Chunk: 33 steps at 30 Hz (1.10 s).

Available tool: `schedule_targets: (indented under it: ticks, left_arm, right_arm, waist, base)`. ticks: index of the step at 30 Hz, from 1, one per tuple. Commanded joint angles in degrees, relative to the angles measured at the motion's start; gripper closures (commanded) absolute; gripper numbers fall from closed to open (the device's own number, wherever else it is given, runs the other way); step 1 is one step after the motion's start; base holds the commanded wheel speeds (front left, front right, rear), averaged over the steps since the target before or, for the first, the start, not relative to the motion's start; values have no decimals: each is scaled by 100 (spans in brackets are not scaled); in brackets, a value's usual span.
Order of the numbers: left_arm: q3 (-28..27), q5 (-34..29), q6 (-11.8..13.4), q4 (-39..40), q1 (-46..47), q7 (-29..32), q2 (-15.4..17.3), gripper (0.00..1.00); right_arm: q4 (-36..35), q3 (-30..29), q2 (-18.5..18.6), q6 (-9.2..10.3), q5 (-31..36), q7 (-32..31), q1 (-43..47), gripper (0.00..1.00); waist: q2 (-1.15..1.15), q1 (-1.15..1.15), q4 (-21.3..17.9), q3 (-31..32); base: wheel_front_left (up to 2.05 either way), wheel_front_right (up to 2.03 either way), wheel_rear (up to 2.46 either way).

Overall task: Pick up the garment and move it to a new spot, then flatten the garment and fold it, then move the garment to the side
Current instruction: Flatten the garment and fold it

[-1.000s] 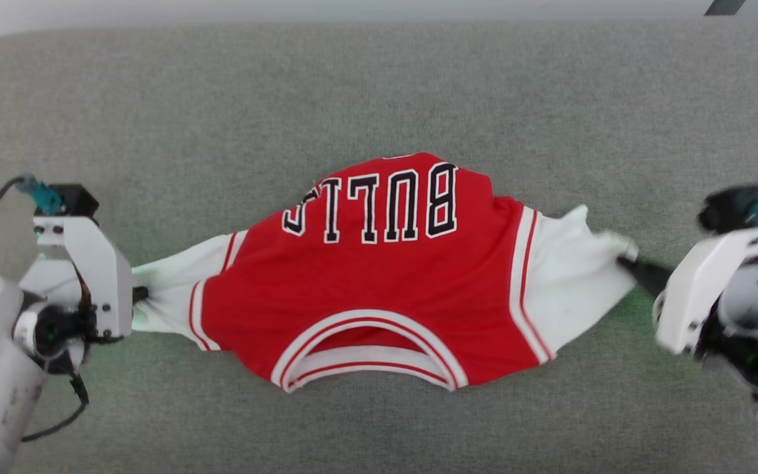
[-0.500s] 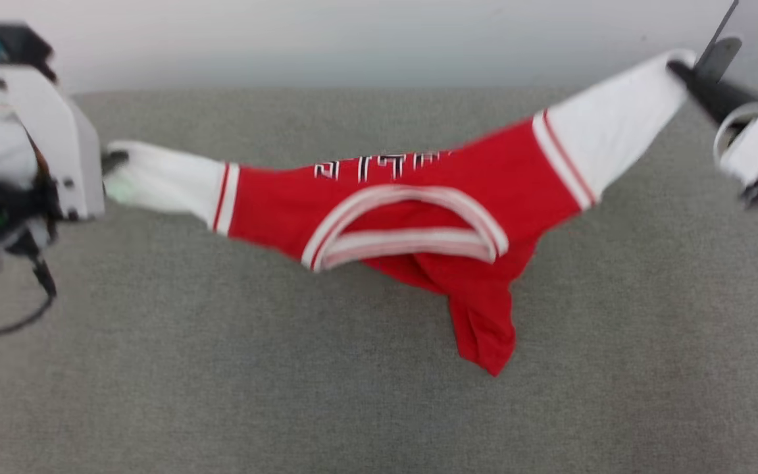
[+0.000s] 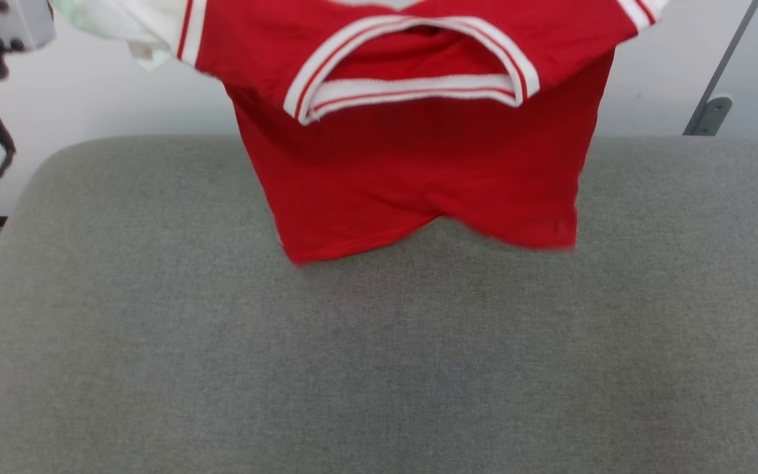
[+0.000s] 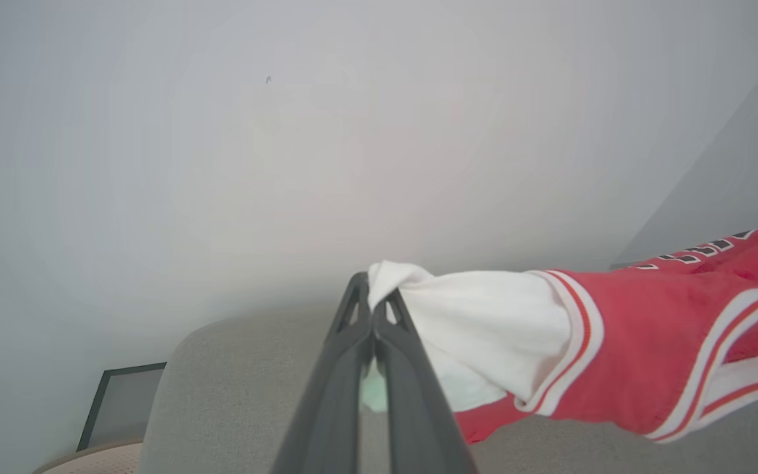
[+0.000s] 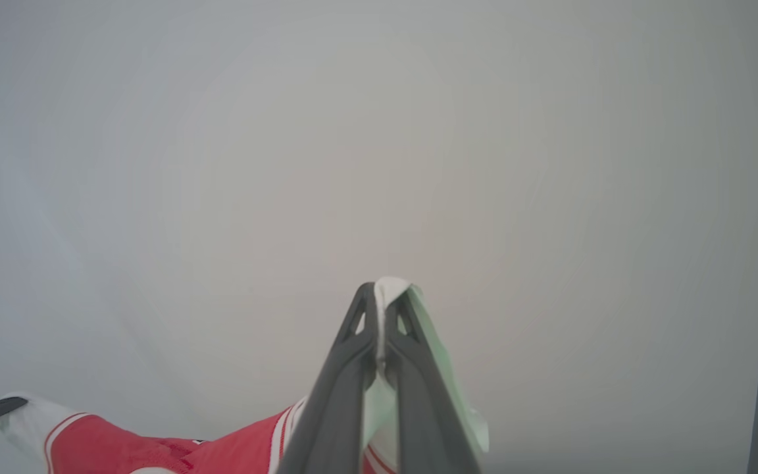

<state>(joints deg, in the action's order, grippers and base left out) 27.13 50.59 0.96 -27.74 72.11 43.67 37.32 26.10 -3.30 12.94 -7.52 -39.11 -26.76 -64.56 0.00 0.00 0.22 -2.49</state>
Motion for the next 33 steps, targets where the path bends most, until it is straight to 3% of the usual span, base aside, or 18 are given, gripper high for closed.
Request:
schedule_targets:
  ticks: [1,11,23,27,31,33]
  left_arm:
    - [18,-61,-56,-110,162,-52,-45,100]
    - [124,-389,-277,-521,793,-527,-156,100]
    - [200,-839,-356,-1086,1784,-1488,-522,100]
    - [284,-1186,-252,-1419,2257,-2163,-729,100]
    - [241,-1560,-16,-1732,2766,-3473,-982,100]
    - [236,-1746,69,-1875,2912,-4170,-1078,100]
  right_arm:
    - [110,81,14,7,21,96,-156,100]
    - [511,385,77,7,9,495,-782,100]
    - [1254,743,162,8,571,1393,-1801,100]
    - [1539,1020,229,7,1129,2241,-2288,100]
    - [1774,1356,421,8,2151,3809,-2753,100]
    - [1775,1422,521,8,2797,4137,-2877,100]
  waist:
    - [0,0,30,57]
    - [0,0,12,-217]
    - [0,0,-28,-1725]
    - [0,0,10,-2217]
    - [0,0,107,-2582]
    - [0,0,177,-2708]
  base:
    - [0,0,0]
    - [0,0,0]
    - [0,0,0]
    - [0,0,0]
    - [0,0,0]
    - [0,0,0]
